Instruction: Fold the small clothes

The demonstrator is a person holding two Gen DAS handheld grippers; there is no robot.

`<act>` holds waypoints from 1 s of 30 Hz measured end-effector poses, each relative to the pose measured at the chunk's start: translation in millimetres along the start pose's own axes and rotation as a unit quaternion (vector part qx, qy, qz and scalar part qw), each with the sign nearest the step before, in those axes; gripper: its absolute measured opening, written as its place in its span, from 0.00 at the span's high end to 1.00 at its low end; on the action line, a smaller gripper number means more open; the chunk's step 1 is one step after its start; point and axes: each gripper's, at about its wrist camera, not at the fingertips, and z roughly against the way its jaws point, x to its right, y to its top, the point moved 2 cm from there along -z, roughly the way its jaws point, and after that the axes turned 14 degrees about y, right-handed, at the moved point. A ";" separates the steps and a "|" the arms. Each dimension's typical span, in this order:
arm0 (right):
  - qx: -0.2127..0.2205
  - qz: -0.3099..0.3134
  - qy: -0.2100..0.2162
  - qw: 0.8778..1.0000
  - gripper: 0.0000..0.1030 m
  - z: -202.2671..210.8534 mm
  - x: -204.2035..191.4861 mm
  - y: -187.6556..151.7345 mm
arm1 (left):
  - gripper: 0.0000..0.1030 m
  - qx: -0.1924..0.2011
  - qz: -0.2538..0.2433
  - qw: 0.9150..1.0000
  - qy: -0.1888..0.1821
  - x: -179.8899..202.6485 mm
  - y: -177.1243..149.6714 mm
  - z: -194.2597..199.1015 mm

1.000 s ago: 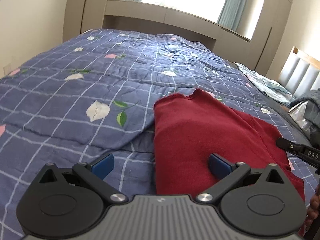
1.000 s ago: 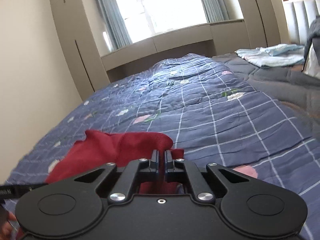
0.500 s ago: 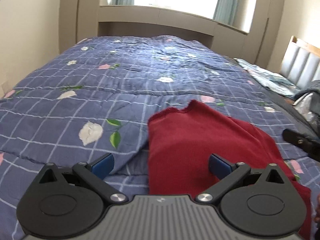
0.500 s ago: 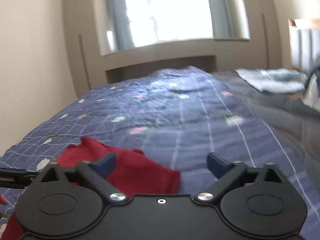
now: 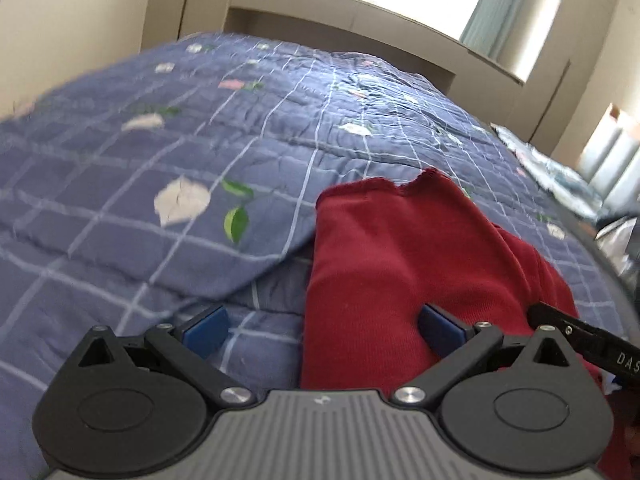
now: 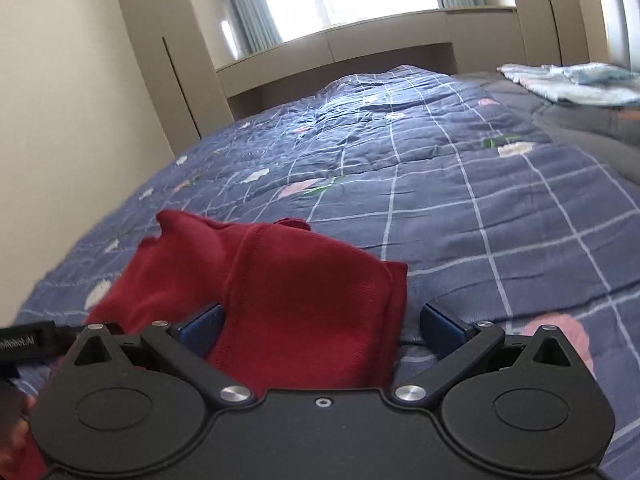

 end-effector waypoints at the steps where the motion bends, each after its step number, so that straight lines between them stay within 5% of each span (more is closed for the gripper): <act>1: -0.001 0.002 -0.003 1.000 0.01 0.3 -2.3 -0.3 | 0.00 0.000 0.001 1.000 -0.004 -1.4 0.6 -0.2; 17: 0.022 -0.065 0.034 0.997 0.01 45.1 4.8 -15.8 | 0.01 0.007 -0.033 0.999 0.007 -7.8 -3.0 33.1; 23: 0.020 -0.096 0.080 0.992 0.00 54.5 14.0 -16.9 | 0.01 -0.017 -0.054 0.998 -0.042 -24.0 -1.7 31.9; 30: 0.027 -0.063 0.074 0.995 0.00 56.7 2.5 -28.1 | 0.01 -0.050 0.007 0.994 -0.097 -57.7 -15.6 25.1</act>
